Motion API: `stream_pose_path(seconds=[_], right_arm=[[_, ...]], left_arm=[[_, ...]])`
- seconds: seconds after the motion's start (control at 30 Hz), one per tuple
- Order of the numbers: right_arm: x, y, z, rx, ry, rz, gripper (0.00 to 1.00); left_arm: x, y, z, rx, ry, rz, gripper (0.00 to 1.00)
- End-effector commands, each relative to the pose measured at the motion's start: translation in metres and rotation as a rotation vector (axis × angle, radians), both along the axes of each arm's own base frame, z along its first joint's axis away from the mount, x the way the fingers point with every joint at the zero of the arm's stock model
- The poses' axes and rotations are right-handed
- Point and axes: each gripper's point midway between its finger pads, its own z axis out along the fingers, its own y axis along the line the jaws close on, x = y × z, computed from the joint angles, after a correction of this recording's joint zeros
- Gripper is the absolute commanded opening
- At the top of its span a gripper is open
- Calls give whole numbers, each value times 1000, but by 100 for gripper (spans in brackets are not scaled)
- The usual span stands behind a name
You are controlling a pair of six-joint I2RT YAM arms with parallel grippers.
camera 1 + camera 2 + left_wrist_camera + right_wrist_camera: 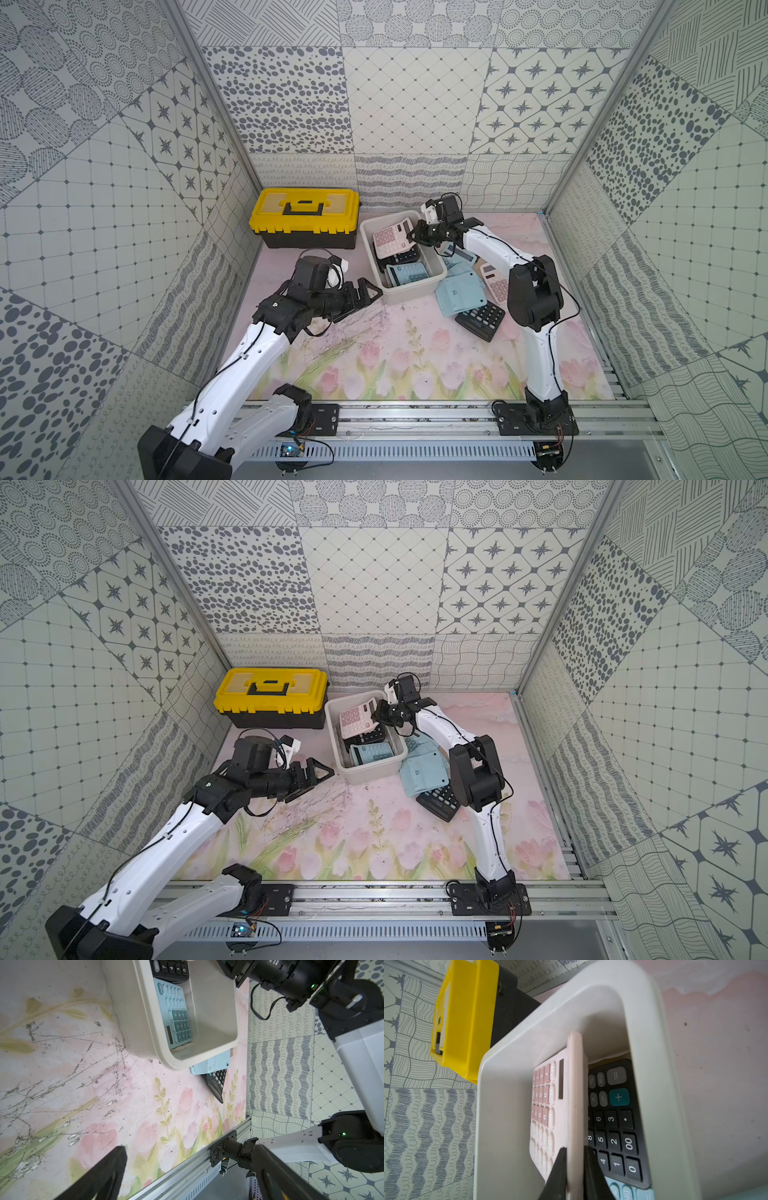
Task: Put the calculator in the storage box
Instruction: Place the calculator in the storage box.
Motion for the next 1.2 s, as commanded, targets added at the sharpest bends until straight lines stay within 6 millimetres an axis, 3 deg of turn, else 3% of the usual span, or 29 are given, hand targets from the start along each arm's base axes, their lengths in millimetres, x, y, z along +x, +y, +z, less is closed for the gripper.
stream_pose_path(seconds=[0.0, 0.1, 0.2, 0.53, 0.8, 1.0, 1.17], right_arm=[[7, 8, -16, 12, 10, -1, 22], [7, 6, -1, 19, -8, -10, 38], [8, 4, 15, 25, -26, -15, 45], [13, -18, 57, 24, -74, -50, 47], [-8, -37, 104, 81, -115, -32, 58], [-36, -59, 99, 79, -82, -21, 62], [-60, -80, 71, 56, -41, -27, 65]], left_arm=[[0, -6, 4, -34, 2, -26, 100], [0, -8, 4, -40, 14, -31, 100], [-1, -9, -2, -42, 32, -35, 100], [2, -13, -14, -58, 70, -34, 100], [1, -27, -25, -25, 90, -59, 100], [2, -46, -30, 0, 100, -86, 100], [6, -46, -35, 14, 111, -60, 100]])
